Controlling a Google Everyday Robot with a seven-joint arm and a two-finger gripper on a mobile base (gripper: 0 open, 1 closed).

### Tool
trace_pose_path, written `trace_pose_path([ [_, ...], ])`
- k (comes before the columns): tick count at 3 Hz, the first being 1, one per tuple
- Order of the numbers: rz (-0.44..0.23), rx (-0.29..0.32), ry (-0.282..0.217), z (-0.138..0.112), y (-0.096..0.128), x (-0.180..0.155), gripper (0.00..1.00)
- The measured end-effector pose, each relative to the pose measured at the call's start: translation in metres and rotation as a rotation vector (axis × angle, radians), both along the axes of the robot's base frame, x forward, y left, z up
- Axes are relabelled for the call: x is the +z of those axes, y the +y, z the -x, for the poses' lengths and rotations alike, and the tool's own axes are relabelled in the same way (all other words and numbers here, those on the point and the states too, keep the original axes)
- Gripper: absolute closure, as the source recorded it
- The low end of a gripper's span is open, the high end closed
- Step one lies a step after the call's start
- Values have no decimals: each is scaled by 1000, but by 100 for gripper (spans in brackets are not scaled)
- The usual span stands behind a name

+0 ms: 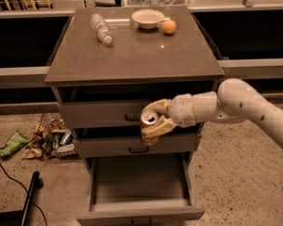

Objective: Place orange can into bottom drawer

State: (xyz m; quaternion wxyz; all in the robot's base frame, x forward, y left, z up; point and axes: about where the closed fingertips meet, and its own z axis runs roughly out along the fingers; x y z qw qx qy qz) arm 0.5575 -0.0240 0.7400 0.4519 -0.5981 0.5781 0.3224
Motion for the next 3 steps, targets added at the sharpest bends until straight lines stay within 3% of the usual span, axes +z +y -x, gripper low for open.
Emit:
trace_pose_path([
  [1, -44, -37, 30, 1, -2, -50, 100],
  [2, -44, -37, 30, 1, -2, -50, 100],
  [3, -37, -43, 59, 7, 5, -76, 100],
])
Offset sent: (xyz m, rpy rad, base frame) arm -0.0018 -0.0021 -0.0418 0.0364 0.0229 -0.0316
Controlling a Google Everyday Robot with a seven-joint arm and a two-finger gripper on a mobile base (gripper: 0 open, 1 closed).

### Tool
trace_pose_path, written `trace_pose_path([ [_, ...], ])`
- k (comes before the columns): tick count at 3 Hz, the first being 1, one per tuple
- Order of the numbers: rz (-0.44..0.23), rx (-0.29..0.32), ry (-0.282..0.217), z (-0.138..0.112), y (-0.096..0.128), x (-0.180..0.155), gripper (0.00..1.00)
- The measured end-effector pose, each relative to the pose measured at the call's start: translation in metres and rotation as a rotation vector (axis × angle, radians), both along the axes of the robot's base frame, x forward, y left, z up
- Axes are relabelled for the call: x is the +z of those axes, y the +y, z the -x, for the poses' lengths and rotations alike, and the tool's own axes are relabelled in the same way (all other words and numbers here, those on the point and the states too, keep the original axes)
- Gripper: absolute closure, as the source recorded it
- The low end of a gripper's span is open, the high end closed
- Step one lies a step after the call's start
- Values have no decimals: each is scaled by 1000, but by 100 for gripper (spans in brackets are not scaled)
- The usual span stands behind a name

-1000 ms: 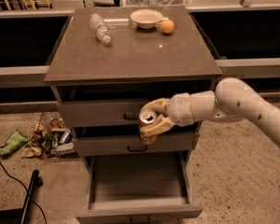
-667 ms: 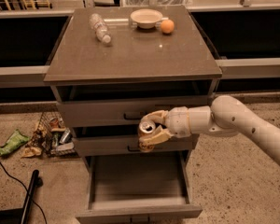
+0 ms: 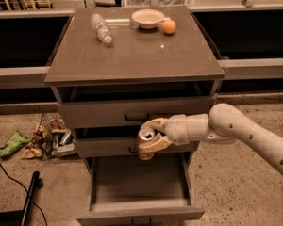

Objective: Place orange can into bottom drawer

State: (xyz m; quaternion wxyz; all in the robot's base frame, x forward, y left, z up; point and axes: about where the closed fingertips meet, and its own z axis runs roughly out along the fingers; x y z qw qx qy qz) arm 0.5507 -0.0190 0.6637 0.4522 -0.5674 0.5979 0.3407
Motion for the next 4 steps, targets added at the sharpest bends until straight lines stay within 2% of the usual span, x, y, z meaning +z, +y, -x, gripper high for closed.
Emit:
trace_pose_path([
  [1, 20, -15, 4, 14, 10, -55, 100],
  [2, 17, -71, -18, 25, 18, -113, 100],
  [3, -17, -115, -28, 26, 27, -162, 100],
  [4, -113, -118, 37, 25, 51, -227, 100],
])
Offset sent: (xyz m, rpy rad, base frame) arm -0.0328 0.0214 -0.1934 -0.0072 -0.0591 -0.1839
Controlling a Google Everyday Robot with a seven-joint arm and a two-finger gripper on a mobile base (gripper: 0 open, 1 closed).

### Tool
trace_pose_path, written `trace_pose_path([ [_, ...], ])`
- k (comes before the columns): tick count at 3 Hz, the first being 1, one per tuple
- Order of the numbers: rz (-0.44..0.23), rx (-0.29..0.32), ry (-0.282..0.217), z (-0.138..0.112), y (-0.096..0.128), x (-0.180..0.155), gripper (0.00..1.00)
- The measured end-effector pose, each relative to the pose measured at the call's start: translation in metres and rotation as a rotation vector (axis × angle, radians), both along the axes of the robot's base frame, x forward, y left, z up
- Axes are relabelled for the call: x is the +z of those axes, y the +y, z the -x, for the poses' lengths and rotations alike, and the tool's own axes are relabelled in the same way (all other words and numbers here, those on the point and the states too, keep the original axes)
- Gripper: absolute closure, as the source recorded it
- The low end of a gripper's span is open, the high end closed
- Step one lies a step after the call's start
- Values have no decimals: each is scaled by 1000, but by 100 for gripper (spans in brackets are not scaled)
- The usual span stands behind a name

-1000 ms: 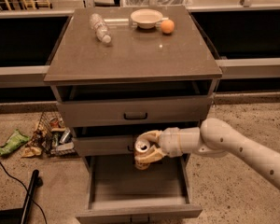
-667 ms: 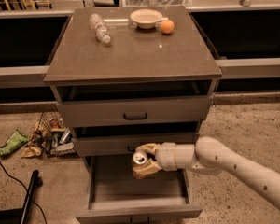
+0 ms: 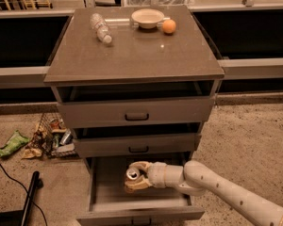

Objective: Place orange can into bottom drawer

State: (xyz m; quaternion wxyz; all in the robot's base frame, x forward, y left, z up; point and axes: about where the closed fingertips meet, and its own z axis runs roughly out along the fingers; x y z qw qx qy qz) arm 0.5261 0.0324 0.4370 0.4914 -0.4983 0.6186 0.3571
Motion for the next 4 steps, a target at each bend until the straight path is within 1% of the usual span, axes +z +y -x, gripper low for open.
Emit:
trace_pose_path([
  [1, 0, 0, 0, 0, 0, 0, 100],
  [2, 14, -40, -14, -14, -9, -37, 100],
  [3, 15, -56, -20, -29, -17, -90, 100],
  [4, 25, -61, -3, -48, -25, -133, 100],
])
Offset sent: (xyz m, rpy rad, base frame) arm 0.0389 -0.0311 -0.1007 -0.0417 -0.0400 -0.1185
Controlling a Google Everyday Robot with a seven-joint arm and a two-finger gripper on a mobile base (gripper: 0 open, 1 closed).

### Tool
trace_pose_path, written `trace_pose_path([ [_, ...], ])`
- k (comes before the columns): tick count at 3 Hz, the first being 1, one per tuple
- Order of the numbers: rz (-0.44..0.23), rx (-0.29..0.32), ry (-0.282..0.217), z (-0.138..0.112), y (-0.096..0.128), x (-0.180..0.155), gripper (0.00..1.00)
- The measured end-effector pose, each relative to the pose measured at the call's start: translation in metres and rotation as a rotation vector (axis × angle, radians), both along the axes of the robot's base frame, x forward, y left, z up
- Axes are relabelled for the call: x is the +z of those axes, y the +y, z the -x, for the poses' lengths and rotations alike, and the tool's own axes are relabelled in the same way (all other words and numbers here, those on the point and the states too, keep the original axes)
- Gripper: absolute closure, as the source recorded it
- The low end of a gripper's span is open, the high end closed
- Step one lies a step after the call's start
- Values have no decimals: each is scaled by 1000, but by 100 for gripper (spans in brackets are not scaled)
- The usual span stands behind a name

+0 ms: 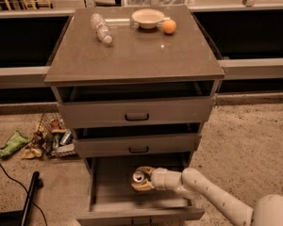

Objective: Place orange can into bottom drawer

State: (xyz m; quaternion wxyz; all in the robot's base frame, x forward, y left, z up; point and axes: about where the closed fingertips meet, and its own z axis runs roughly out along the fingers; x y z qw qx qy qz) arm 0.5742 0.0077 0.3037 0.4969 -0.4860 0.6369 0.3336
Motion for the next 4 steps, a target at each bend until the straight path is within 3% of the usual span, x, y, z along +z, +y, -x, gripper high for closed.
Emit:
trace_pose_path([
  [2, 48, 8, 54, -21, 1, -60, 100],
  [4, 98, 4, 74, -25, 6, -96, 100],
])
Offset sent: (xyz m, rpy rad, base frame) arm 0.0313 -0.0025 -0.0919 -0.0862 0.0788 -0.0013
